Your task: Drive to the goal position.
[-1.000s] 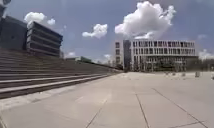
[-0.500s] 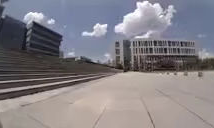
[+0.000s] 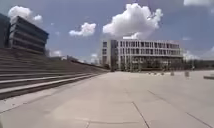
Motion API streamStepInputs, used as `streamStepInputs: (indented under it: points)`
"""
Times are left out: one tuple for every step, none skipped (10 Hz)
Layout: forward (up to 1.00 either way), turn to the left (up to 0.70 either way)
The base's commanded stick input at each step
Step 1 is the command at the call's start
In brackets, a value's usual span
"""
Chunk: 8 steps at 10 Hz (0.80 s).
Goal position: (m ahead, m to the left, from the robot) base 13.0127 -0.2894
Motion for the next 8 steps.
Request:
streamStepInputs:
  points:
    - [0.7, 0.0]
    - [0.7, 0.0]
    - [0.7, 0.0]
    - [0.7, 0.0]
    - [0.7, 0.0]
    - [0.7, 0.0]
    - [0.7, 0.0]
    - [0.7, 0.0]
